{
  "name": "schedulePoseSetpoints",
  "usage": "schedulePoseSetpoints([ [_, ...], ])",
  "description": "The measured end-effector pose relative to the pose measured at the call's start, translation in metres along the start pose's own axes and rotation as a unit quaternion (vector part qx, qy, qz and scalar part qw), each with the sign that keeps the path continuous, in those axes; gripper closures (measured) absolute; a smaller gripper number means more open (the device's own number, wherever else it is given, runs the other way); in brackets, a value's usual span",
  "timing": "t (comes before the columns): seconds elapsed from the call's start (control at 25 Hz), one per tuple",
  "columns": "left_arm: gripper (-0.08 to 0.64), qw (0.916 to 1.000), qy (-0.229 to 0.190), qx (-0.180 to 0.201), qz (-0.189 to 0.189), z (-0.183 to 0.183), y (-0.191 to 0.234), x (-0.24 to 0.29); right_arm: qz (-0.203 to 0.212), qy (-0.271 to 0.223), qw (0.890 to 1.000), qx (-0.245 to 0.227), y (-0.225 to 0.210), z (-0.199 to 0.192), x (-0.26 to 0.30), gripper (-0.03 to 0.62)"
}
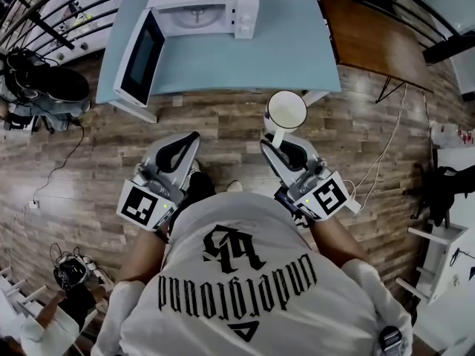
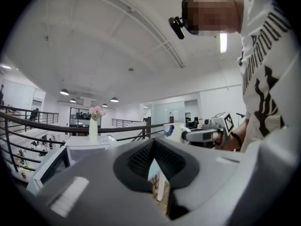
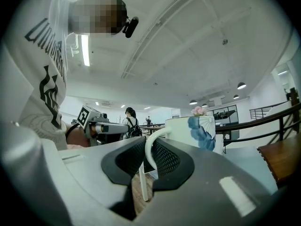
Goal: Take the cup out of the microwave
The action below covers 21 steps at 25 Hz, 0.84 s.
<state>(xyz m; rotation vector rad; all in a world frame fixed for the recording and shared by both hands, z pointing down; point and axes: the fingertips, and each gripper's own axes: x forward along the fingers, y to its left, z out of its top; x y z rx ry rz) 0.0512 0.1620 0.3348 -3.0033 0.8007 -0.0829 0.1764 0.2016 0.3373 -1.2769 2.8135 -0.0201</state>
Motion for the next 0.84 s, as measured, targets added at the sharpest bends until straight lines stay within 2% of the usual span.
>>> schedulePoseSetpoints([
  [0.84,0.511,0.9997,-0.004,-0.014,-0.019,-0.002,0.007,0.014,0.009,-0.004,1.000,0.003,-0.004,0.003,0.018,0.543],
])
